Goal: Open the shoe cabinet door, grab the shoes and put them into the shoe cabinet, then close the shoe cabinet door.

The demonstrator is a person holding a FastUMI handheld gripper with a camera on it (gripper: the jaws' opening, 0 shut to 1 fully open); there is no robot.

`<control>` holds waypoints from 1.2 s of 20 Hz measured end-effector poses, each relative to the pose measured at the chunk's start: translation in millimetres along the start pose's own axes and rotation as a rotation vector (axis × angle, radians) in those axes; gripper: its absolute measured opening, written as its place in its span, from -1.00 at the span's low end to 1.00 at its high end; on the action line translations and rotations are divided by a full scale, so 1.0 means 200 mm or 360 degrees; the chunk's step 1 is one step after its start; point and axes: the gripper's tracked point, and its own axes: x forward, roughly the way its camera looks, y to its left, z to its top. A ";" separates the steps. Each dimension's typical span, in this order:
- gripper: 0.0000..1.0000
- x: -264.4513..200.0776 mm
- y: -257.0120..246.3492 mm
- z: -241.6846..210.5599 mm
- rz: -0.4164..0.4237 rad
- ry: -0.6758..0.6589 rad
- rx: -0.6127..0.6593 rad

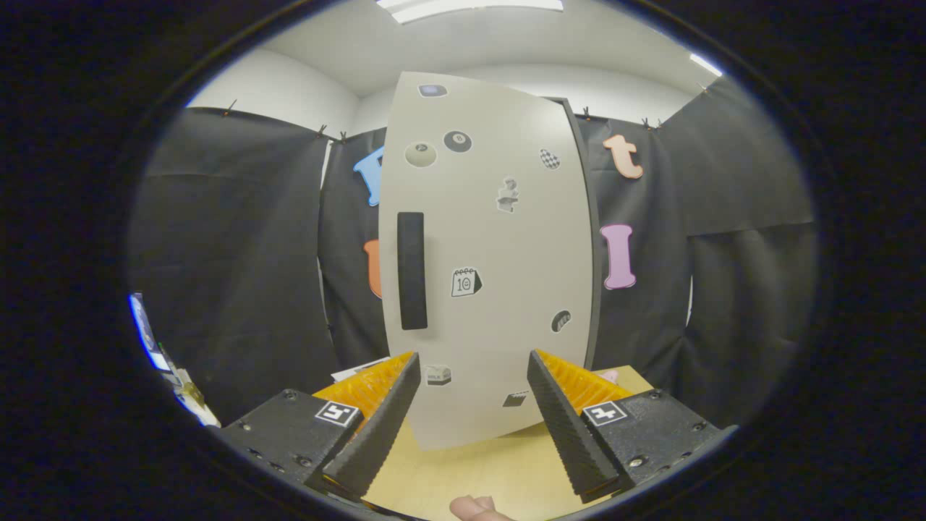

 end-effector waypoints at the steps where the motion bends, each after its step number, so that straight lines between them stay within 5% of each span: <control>1: 0.96 -0.04 0.00 -0.01 -0.0007 -0.0006 -0.0013; 15: 0.96 -0.58 -0.33 -0.23 -0.0113 0.0039 -0.0038; 24: 0.96 -0.86 -0.59 -0.10 -0.0233 -0.0100 -0.0177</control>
